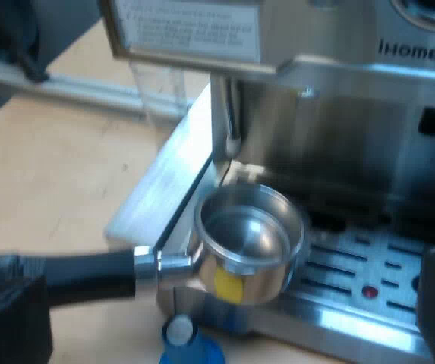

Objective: Put the handle in the coffee machine

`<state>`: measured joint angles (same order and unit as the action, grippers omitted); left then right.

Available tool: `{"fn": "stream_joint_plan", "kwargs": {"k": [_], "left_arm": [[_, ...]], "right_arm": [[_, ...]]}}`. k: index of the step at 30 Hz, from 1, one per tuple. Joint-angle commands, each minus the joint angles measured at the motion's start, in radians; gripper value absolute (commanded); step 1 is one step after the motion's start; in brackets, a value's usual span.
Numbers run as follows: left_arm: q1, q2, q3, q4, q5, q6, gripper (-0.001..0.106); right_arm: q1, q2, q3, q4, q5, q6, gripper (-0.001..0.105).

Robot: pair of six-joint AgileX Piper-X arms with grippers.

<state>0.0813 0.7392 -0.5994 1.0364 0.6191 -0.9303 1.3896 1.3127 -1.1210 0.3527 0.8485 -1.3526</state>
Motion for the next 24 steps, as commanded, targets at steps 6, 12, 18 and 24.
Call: {"fn": "stream_joint_plan", "kwargs": {"k": [6,12,18,24], "left_arm": [[0.039,0.036,-0.016,-0.057,0.053,0.006,0.000],[0.156,0.094,-0.016,-0.073,0.102,0.091,0.000],[0.175,0.157,-0.017,-0.073,0.112,0.156,0.000],[0.175,0.186,-0.026,-0.091,0.182,0.157,0.000]], "right_arm": [[0.000,0.087,-0.004,-0.102,0.129,-0.017,0.105],[0.000,0.159,-0.004,-0.195,0.218,-0.020,0.105],[0.000,0.221,-0.004,-0.286,0.249,-0.043,0.105],[0.000,0.270,-0.004,-0.410,0.276,-0.065,0.105]]}}
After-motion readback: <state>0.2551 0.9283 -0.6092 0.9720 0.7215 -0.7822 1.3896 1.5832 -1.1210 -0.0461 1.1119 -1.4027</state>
